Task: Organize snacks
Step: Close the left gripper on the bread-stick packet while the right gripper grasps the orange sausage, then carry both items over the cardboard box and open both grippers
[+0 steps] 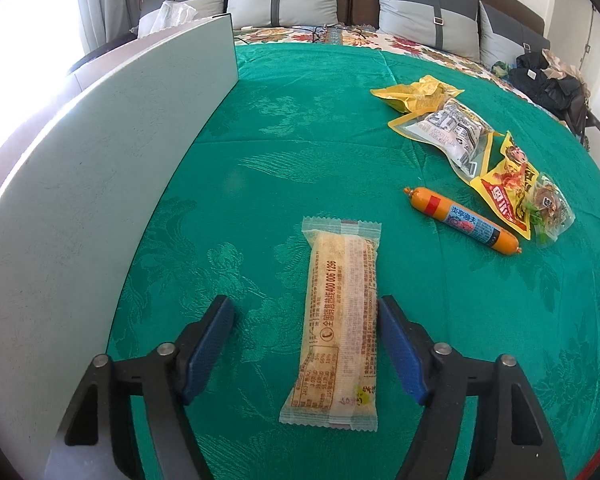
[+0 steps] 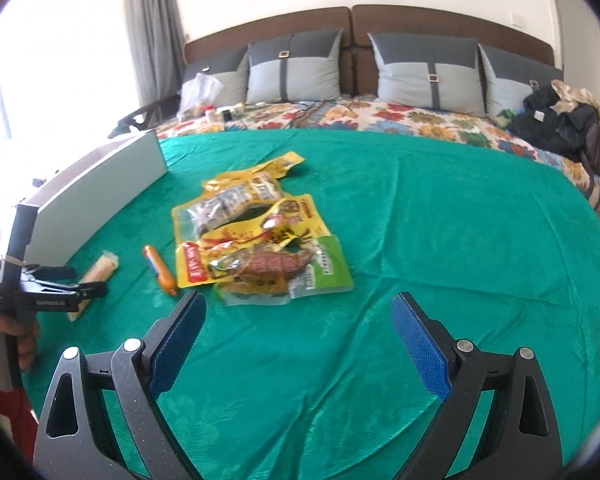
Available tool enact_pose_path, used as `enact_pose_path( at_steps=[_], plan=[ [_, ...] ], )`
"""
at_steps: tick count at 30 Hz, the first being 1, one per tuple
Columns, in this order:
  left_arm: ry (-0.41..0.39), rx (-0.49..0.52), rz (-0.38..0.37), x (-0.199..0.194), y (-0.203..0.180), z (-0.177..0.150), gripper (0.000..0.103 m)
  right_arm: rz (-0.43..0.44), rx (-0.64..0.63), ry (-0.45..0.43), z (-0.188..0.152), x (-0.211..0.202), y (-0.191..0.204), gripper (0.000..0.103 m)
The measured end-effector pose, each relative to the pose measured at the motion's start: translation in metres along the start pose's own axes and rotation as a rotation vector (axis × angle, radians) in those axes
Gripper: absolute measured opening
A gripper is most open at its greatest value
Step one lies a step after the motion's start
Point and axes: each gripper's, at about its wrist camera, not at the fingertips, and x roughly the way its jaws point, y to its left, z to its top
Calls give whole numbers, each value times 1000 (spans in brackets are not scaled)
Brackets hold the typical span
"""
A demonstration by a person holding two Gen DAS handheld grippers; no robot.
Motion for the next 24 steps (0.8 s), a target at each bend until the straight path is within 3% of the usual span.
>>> enact_pose_path(
  at_steps=[1, 2, 5, 6, 7, 8, 9, 14, 17, 19, 24],
  plan=[
    [4, 18, -14, -3, -3, 0, 35, 40, -25, 22, 7, 8, 14, 95],
    [15, 32, -19, -5, -6, 1, 25, 101, -40, 59, 15, 19, 26, 95],
    [42, -17, -106, -12, 1, -1, 23, 227, -93, 198, 32, 59, 64, 92],
    [41, -47, -130, -16, 6, -4, 23, 241, -120, 243, 37, 74, 76, 81],
    [35, -75, -149, -22, 12, -8, 23, 245, -150, 288, 40, 87, 87, 51],
    [28, -98, -166, -27, 19, -14, 23, 248, -169, 339, 41, 100, 95, 38],
    [22, -112, -183, -31, 24, -20, 23, 244, -175, 383, 43, 113, 100, 34],
    [13, -118, -230, -42, 40, -47, 23, 142, -248, 478, 44, 149, 117, 37],
    [13, -132, -266, -44, 46, -50, 23, 93, -226, 529, 46, 153, 114, 27],
    [-8, -135, -292, -51, 46, -46, 23, 78, -191, 553, 48, 148, 111, 17],
    [-63, -173, -363, -80, 55, -41, 23, 135, -17, 500, 57, 103, 107, 16]
  ],
)
